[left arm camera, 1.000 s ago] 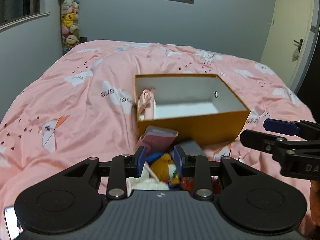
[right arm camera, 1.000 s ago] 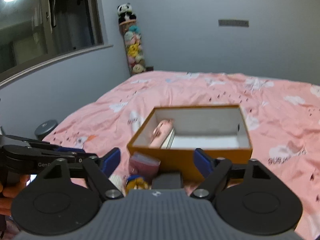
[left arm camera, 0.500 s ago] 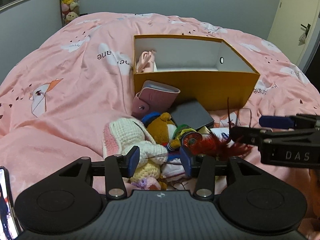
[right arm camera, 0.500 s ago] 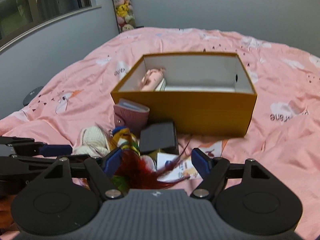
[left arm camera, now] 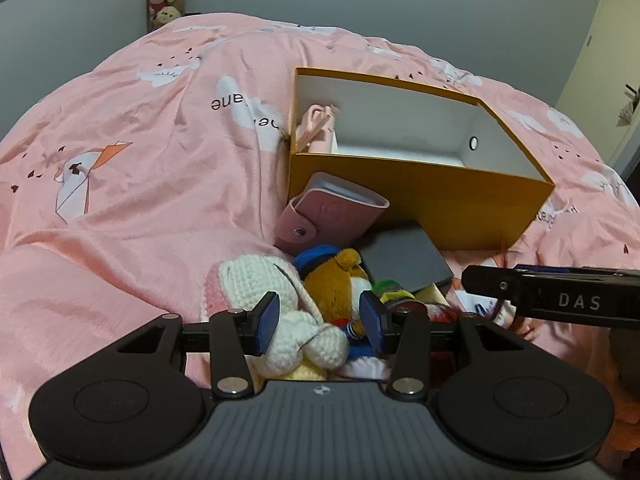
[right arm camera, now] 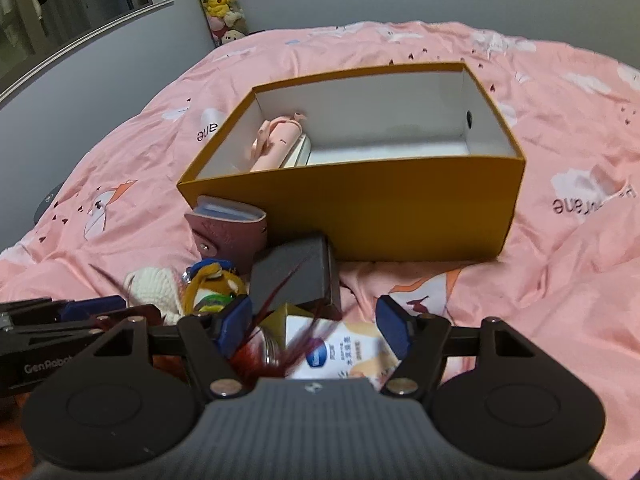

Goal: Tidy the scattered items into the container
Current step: 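Grasp the dark grey case with the right gripper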

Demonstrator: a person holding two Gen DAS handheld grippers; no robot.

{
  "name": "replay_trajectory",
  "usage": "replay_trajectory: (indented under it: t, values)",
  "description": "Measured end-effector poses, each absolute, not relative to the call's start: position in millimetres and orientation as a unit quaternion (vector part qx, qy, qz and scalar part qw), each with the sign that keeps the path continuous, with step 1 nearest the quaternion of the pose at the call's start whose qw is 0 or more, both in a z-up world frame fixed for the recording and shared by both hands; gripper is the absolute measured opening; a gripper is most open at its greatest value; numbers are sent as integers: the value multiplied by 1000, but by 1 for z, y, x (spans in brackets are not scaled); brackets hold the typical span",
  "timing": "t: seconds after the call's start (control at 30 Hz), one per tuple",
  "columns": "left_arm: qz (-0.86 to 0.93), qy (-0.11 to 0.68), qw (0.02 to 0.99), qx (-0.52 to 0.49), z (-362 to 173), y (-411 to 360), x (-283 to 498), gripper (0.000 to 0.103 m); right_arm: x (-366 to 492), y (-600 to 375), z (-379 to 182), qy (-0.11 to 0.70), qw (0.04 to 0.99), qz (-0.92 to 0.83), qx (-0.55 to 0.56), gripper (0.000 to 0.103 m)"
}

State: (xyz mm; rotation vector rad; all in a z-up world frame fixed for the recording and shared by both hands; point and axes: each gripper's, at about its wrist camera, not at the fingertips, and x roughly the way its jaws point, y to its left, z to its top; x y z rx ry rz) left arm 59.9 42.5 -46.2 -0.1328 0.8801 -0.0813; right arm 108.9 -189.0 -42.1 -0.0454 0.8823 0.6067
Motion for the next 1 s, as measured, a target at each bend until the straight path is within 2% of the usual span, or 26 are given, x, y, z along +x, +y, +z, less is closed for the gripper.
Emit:
replay_trajectory:
  t: [0.63, 0.9, 0.97, 1.0]
  values:
    - [-11, 442, 894, -77, -61, 50, 76, 52, 153, -168, -92, 497, 815, 297, 7, 78]
    - [-6, 445, 892, -76, -61, 51, 75, 52, 161, -156, -112, 520, 794, 315, -5, 87]
    - [-5, 445, 892, -77, -60, 52, 74, 52, 163, -155, -114, 523, 791, 317, -3, 87]
    - [-5, 445, 892, -78, -60, 53, 74, 52, 163, -155, -113, 523, 791, 318, -3, 84]
